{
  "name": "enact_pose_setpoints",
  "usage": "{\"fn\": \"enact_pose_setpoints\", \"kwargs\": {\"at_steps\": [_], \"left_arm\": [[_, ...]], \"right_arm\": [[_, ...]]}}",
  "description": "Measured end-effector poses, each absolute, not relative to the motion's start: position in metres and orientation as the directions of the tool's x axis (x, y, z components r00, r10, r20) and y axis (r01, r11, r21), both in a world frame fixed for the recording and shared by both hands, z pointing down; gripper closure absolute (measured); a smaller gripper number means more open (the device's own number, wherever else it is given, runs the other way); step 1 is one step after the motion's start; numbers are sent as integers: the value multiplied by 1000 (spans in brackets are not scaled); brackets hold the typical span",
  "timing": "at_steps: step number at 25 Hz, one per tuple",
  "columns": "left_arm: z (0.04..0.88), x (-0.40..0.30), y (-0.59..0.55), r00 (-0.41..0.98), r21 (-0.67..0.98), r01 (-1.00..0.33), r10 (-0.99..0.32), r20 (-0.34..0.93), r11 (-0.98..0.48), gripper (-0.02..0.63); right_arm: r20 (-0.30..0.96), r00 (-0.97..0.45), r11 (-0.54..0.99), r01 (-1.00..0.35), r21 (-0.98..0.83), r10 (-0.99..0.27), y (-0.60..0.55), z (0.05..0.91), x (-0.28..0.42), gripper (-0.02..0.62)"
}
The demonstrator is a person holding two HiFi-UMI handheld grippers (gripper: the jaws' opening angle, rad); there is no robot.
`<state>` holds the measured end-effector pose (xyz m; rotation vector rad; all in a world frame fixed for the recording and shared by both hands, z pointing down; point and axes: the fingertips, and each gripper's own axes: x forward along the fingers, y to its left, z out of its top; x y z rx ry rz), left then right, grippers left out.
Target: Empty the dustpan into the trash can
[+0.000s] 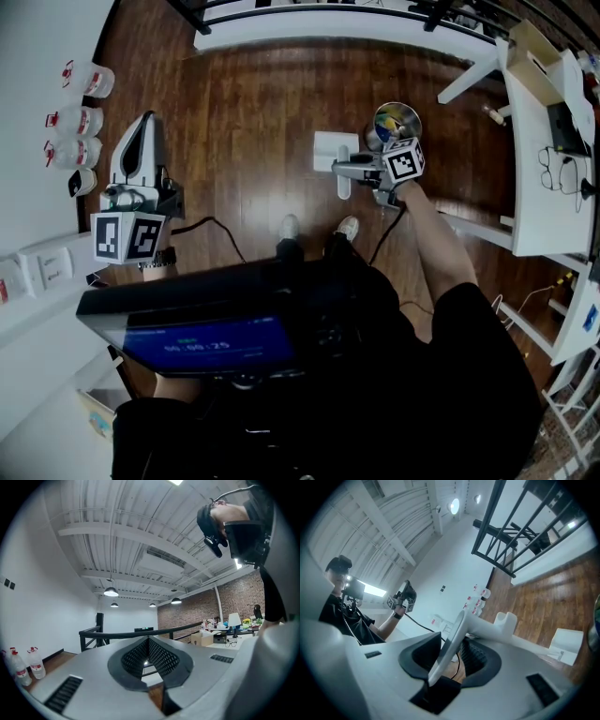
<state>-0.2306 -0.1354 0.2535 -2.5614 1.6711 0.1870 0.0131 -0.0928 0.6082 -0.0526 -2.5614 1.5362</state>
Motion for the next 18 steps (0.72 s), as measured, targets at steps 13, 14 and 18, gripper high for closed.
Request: {"fn": "enact_pose_setpoints", "kwargs": {"at_steps": [13, 14, 18], "left_arm": [[260, -219, -140, 415, 18, -907, -899, -142, -421, 606], [259, -219, -140, 416, 17, -906, -898, -143, -423, 606], [258, -220, -140, 415, 20, -906, -897, -151, -423, 606]], "right_arm": [[50, -990, 329, -3, -944, 132, -77, 615, 17, 465], [47, -989, 312, -1, -950, 139, -74, 616, 17, 465], [38, -984, 260, 9, -966, 175, -59, 621, 16, 440]]}}
